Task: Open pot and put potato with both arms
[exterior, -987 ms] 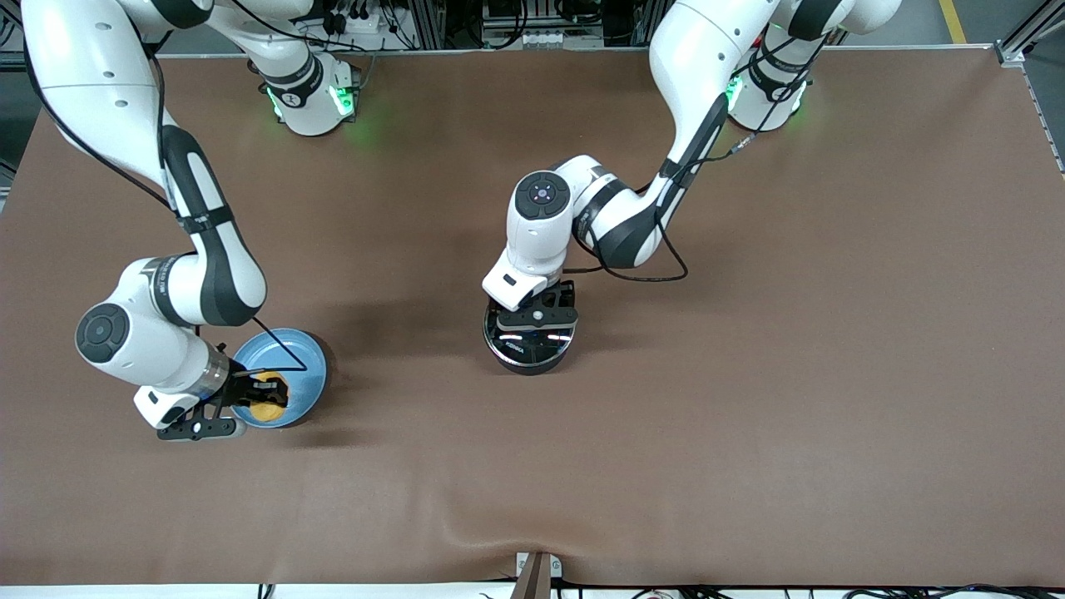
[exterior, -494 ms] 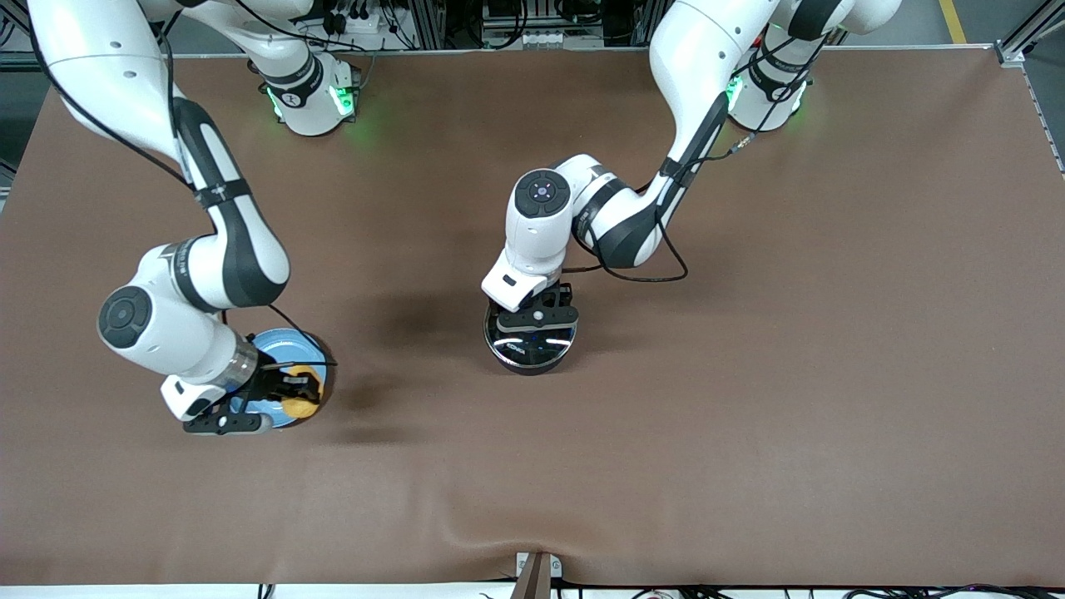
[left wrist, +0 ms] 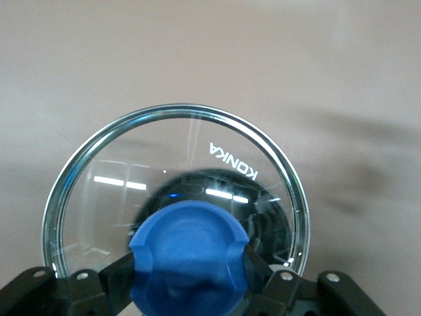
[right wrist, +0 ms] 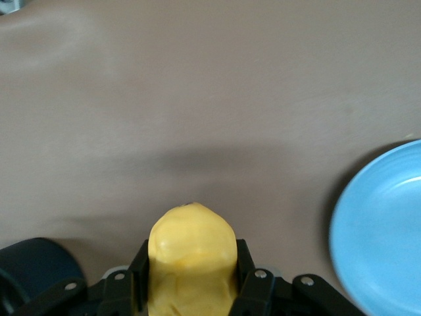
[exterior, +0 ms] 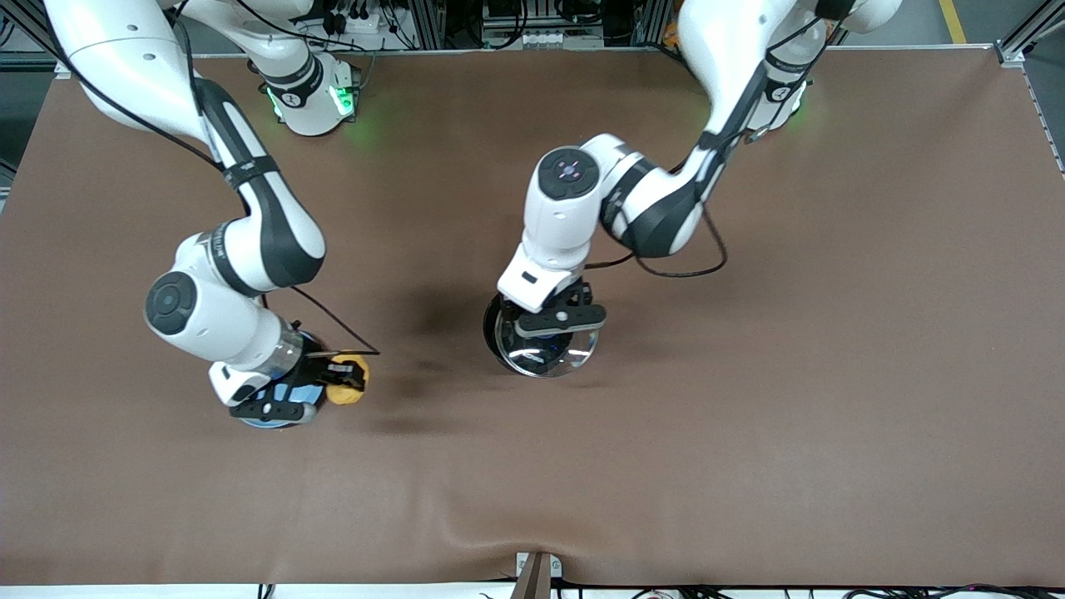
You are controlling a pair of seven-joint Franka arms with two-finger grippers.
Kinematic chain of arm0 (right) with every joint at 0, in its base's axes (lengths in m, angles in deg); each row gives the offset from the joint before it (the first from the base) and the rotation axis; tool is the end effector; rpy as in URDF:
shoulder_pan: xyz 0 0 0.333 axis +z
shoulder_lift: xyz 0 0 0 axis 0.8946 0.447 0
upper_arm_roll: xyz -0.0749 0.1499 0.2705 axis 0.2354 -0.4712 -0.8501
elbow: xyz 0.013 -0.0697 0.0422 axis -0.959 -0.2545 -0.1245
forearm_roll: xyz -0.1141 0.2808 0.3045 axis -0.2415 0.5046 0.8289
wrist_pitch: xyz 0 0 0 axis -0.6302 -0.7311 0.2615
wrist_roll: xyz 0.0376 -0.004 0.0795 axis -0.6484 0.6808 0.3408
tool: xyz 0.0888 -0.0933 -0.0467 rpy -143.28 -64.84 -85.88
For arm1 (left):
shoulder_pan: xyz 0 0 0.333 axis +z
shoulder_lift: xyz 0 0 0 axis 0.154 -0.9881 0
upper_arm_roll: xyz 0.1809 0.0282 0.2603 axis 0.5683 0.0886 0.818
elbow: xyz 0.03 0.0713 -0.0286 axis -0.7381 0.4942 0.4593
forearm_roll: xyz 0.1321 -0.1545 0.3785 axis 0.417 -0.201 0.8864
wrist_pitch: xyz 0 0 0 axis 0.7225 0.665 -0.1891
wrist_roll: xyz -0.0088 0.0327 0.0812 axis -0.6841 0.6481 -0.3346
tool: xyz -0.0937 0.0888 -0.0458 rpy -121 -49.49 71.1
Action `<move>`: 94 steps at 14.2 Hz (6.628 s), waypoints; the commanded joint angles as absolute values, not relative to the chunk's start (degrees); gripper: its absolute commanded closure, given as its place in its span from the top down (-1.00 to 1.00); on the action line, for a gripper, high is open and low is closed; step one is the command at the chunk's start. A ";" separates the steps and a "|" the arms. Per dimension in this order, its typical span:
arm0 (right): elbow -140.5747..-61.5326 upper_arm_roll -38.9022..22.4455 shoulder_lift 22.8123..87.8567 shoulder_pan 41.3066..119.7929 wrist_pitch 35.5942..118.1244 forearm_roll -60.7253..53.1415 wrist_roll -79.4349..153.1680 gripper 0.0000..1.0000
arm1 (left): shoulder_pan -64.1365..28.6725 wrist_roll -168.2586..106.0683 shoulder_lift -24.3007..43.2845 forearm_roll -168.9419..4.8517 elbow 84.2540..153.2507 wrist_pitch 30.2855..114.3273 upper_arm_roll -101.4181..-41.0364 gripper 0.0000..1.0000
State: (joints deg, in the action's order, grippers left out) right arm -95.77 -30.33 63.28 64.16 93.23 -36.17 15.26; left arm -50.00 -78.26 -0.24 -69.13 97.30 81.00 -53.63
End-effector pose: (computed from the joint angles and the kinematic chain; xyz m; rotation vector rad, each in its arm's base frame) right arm 0.7060 0.2018 0.2765 -2.8960 0.1251 -0.1019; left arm 0.5899 -0.5195 0.3375 2.9967 0.2635 0.2754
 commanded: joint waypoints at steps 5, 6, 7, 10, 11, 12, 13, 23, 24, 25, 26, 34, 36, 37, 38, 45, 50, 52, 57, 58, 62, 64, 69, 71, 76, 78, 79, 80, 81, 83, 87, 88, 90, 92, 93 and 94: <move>-93.97 -33.54 62.10 71.08 92.90 -37.47 6.87 -0.77 | -40.60 -73.01 14.44 -72.69 107.26 75.12 -54.22 -0.02; -93.62 -33.45 62.19 72.49 92.90 -38.34 6.87 -0.77 | -38.93 -69.94 17.16 -72.88 110.41 73.81 -54.31 -0.02; -93.18 -33.37 62.45 73.46 92.90 -39.40 6.79 -0.79 | -37.35 -67.39 19.27 -72.88 113.06 73.36 -54.31 -0.02; -90.11 -33.37 64.64 77.41 92.72 -44.65 -0.65 -0.81 | -30.59 -55.98 26.13 -77.69 120.96 73.27 -54.31 -0.02; -88.97 -33.37 65.70 78.64 92.64 -47.29 -3.90 -0.81 | -28.48 -51.41 28.50 -79.45 124.39 73.27 -54.31 -0.02; -88.26 -33.37 66.84 79.96 92.64 -49.14 -6.98 -0.82 | -26.54 -48.06 30.35 -79.99 126.68 73.27 -54.31 -0.03; -87.47 -33.37 68.07 81.28 92.64 -50.03 -9.54 -0.82 | -24.70 -45.67 31.67 -80.00 128.36 73.27 -54.31 -0.03; -81.48 -23.79 77.13 96.05 93.34 -51.54 -21.25 -0.82 | -15.47 -31.34 29.49 -79.38 142.51 88.09 -54.04 -0.03; -81.40 -23.00 77.57 96.84 93.43 -51.54 -21.60 -0.82 | -14.67 -29.76 29.05 -79.38 143.83 90.38 -53.96 -0.03; -80.96 -22.30 78.18 97.55 93.51 -51.54 -21.69 -0.82 | -13.96 -28.44 27.92 -79.38 144.45 91.71 -53.96 -0.03; -80.17 -21.86 79.06 98.16 93.51 -51.54 -21.69 -0.82 | -13.35 -27.81 26.60 -79.21 144.55 92.94 -53.96 -0.03; -77.79 -18.95 83.20 101.51 96.41 -51.71 -22.66 -0.82 | -12.99 -26.23 14.74 -75.43 147.71 108.06 -53.96 -0.03; -77.88 -18.95 83.20 101.51 96.41 -52.06 -22.57 -0.78 | -12.99 -26.23 13.58 -75.08 147.71 109.21 -53.87 0.33; -77.79 -18.95 83.11 101.42 96.41 -52.06 -22.57 -0.49 | -12.99 -26.05 13.41 -74.55 147.71 109.22 -53.87 0.73; -77.88 -19.04 83.11 101.33 96.24 -52.06 -22.57 0.15 | -12.90 -25.96 13.40 -74.37 147.71 109.22 -53.87 0.98; -77.79 -19.04 79.95 100.19 92.65 -52.50 -21.78 1.00 | -12.99 -26.23 23.58 -74.37 144.48 96.78 -53.69 1.00; -77.71 -18.95 75.39 98.62 87.02 -52.33 -20.03 1.00 | -12.81 -26.23 31.32 -74.37 131.31 73.32 -53.60 1.00; -77.71 -19.13 71.62 95.37 84.65 -52.06 -16.52 1.00 | -12.81 -26.58 31.25 -74.37 121.57 61.37 -53.60 1.00; -77.88 -19.30 63.17 85.27 71.92 -51.62 -2.65 1.00 | -12.90 -26.93 31.16 -74.46 107.39 47.72 -53.60 1.00; -78.14 -19.30 61.77 83.33 70.33 -51.54 -1.05 1.00 | -12.90 -27.02 31.16 -74.55 106.33 47.00 -53.60 1.00; -78.32 -19.39 58.68 76.48 65.58 -51.36 2.36 1.00 | -12.90 -31.04 31.25 -74.64 104.12 46.55 -53.52 1.00; -78.41 -19.48 57.37 72.96 62.85 -51.27 11.66 1.00 | -12.73 -32.46 31.77 -74.46 104.21 46.20 -53.52 1.00; -81.56 -19.57 51.75 65.40 61.08 -45.84 19.24 1.00 | -6.57 -31.76 34.31 -75.08 105.25 46.11 -57.91 1.00; -84.20 -19.48 49.02 62.24 61.08 -42.68 23.99 1.00 | -6.31 -31.41 35.99 -75.07 106.58 46.20 -58.00 1.00; -92.98 -19.30 38.57 58.45 61.08 -42.04 26.30 1.00 | -6.22 -31.50 35.82 -74.46 107.11 48.92 -57.91 1.00; -95.97 -19.22 35.23 58.09 61.34 -42.04 26.39 1.00 | -6.31 -31.85 35.73 -74.37 107.11 48.92 -57.82 1.00; -97.55 -19.30 33.56 57.66 61.52 -42.04 26.39 1.00 | -6.31 -31.85 35.73 -74.28 107.11 48.84 -57.82 1.00; -99.22 -19.30 31.97 57.48 61.70 -42.04 26.47 1.00 | -6.31 -31.76 35.73 -74.37 107.11 48.83 -57.82 1.00; -100.20 -19.22 30.57 57.39 61.61 -42.04 26.47 1.00 | -6.31 -31.76 35.73 -74.37 107.11 48.83 -57.82 1.00; -101.08 -19.21 29.15 56.34 61.44 -42.04 29.00 1.00 | -6.31 -31.68 35.73 -74.37 107.11 48.83 -57.82 1.00; -101.43 -19.13 28.45 54.31 61.00 -40.99 32.62 1.00 | -6.31 -31.68 35.73 -74.37 106.93 48.83 -57.91 1.00; -101.70 -19.13 28.27 54.31 61.08 -40.90 32.54 1.00 | -6.31 -31.68 35.73 -74.37 106.93 48.83 -57.82 1.00; -101.79 -19.21 28.27 54.40 61.00 -40.81 32.54 1.00 | -6.31 -31.68 35.73 -74.37 106.93 48.83 -57.82 1.00; -101.79 -19.21 28.27 54.40 60.91 -40.81 32.54 1.00 | -6.31 -31.68 35.64 -74.37 106.84 48.83 -57.82 1.00; -101.79 -19.21 28.27 54.40 60.91 -40.81 32.54 1.00 | -6.31 -31.68 35.64 -74.37 106.84 48.83 -57.82 1.00; -101.79 -19.21 28.18 54.40 60.82 -40.81 32.54 1.00 | -6.31 -31.68 35.64 -74.28 106.84 48.83 -57.82 1.00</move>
